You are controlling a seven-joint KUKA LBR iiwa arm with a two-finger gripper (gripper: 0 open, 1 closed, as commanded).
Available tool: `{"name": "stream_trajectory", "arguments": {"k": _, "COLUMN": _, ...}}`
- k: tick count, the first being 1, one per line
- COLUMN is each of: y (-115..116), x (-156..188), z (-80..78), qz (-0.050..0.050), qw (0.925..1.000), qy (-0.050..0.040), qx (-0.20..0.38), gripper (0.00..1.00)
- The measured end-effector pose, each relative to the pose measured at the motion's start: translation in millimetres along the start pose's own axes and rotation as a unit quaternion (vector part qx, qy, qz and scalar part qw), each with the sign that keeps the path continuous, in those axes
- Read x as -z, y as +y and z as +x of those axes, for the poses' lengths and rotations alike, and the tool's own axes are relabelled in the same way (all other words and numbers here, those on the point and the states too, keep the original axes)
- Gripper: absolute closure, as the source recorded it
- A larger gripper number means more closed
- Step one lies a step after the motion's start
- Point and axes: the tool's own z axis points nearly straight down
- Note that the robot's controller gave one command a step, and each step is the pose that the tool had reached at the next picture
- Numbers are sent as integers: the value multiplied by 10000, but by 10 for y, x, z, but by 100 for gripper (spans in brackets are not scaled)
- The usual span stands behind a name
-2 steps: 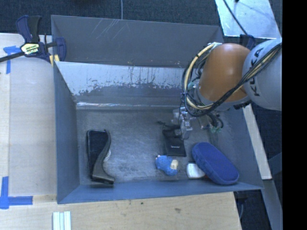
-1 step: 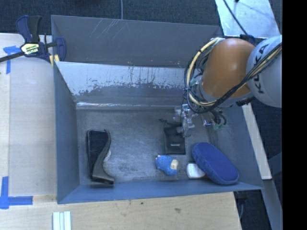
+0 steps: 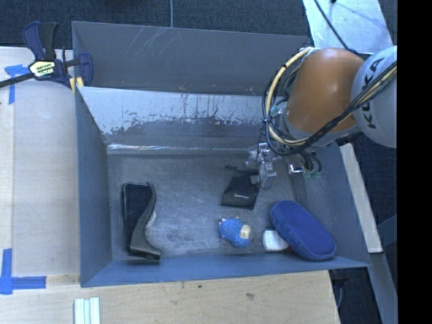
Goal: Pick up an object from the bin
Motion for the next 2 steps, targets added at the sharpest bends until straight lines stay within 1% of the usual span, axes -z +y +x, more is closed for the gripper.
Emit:
{"name": "stream_trajectory", "arguments": {"k": 1, "y": -3, "x": 5, "z": -11, "qz": 0, "qw": 10000, "qy": -3, "qx": -1, "gripper": 100}}
{"name": "stream_trajectory", "arguments": {"k": 2, "y": -7, "x": 126, "z": -26, "qz": 1, "qw": 10000, "qy": -7, "qx": -2, "gripper": 100}}
